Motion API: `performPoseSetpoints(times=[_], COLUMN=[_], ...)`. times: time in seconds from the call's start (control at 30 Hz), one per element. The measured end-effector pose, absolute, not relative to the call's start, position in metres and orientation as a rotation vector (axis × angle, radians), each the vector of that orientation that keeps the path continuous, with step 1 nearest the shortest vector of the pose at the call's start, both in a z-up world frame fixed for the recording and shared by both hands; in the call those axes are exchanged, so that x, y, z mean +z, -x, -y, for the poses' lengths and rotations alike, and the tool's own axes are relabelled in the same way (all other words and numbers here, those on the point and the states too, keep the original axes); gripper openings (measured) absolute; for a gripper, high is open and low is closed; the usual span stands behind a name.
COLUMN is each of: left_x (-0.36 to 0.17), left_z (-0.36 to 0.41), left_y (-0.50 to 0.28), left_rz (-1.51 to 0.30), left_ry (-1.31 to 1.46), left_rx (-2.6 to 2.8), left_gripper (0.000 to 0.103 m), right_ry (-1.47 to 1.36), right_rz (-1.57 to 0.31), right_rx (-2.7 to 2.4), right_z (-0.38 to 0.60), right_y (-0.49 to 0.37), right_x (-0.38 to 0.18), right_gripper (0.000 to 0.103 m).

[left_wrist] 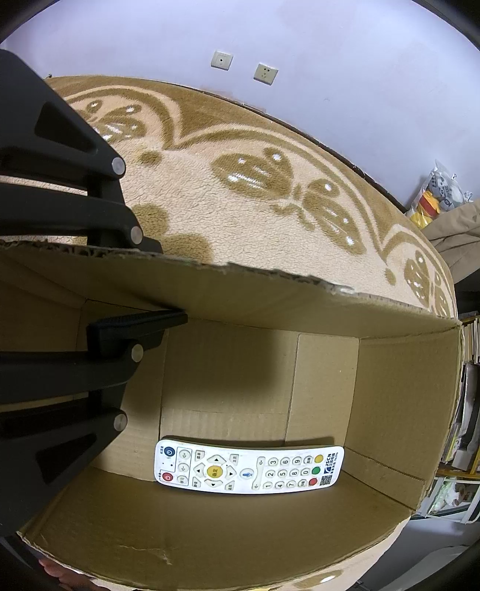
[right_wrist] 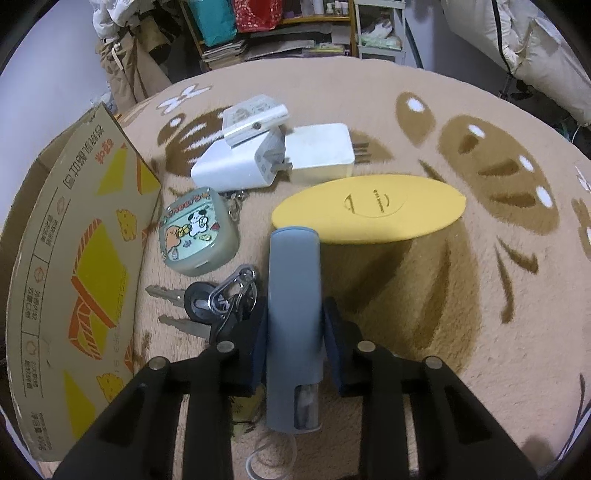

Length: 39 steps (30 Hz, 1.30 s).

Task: Organize rigid objects
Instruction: 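Move the right gripper back and close it on the light-blue power bank, then lift the power bank with the right gripper and carry it over the box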

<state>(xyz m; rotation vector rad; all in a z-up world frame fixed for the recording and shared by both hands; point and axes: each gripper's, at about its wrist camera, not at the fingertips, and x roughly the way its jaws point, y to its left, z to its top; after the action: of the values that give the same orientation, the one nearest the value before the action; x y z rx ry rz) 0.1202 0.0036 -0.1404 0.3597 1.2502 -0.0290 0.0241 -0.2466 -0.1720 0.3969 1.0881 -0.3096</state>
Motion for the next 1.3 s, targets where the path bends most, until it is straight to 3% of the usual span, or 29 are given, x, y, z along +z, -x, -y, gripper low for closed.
performPoseSetpoints(times=[0.53, 1.3], left_x=[-0.141, -0.142], left_z=[-0.008, -0.007], left_y=[-0.122, -0.123], left_rz=[-1.254, -1.262], left_ry=[-0.352, -0.352], left_rx=[-0.028, -0.027], left_gripper=[0.019, 0.019], right_ry=[-0.451, -0.298], right_rz=[-0.989, -0.786], right_rx=[-0.27, -0.11], right_z=[0.247, 0.181], right_y=[-0.018, -0.041], right_x=[-0.142, -0.042], right_gripper=[0.03, 0.03])
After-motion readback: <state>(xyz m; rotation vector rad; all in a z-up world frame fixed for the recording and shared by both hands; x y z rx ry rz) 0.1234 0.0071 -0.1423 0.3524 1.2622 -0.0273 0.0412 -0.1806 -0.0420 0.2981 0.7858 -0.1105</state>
